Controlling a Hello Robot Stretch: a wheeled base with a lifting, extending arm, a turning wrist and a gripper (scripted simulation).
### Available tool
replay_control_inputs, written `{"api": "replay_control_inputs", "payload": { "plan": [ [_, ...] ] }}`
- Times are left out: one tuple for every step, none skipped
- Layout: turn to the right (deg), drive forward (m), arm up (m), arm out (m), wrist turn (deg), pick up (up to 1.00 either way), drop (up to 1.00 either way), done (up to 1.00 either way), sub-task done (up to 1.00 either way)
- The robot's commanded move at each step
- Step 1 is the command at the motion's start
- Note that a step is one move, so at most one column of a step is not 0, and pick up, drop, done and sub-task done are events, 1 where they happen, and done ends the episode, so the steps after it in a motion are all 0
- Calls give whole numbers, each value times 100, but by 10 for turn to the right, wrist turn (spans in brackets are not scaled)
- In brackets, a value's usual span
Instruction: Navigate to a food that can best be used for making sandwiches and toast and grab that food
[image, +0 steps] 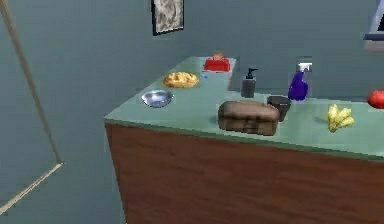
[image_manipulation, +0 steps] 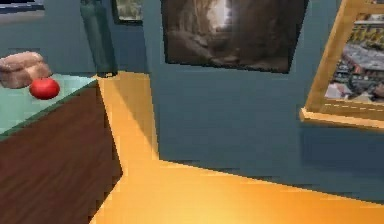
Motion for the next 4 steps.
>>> {"api": "replay_control_inputs", "payload": {
  "plan": [
    [0, 40, 0, 0, 0, 0, 0, 0, 0],
    [-450, 0, 0, 0, 0, 0, 0, 0, 0],
    [-150, 0, 0, 0, 0, 0, 0, 0, 0],
    [0, 0, 50, 0, 0, 0, 0, 0, 0]
  ]
}}
